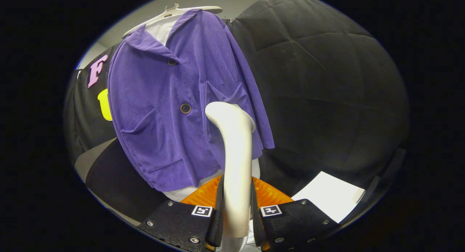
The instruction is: Iron the clothes twice with a garment steamer, once on the left side and once on the right side.
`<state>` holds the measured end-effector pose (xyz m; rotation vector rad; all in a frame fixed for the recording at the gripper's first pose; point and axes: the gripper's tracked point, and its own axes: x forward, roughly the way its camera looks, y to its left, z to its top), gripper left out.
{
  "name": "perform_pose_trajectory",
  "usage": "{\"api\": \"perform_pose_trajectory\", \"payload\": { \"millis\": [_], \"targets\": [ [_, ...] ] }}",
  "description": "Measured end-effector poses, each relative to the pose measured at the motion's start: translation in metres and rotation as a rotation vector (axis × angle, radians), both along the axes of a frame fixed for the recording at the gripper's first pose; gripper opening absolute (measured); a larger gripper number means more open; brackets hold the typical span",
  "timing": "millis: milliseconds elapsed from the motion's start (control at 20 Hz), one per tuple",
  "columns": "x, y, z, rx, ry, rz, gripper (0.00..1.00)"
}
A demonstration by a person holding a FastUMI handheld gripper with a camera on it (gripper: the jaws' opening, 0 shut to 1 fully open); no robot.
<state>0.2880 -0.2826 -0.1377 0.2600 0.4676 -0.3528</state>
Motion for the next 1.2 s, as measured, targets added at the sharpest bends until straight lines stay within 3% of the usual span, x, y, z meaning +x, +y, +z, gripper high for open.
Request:
{"api": "perform_pose_trajectory", "payload": {
  "millis": [300,550,1200],
  "targets": [
    [-0.02,0.01,-0.055,0.036,0.105,0.011,0.34],
    [-0.05,0.03,-0.067,0.046,0.134,0.028,0.34],
    [-0.171,0.129,0.046,-0.013,-0.072,0.149,0.34]
  ]
}}
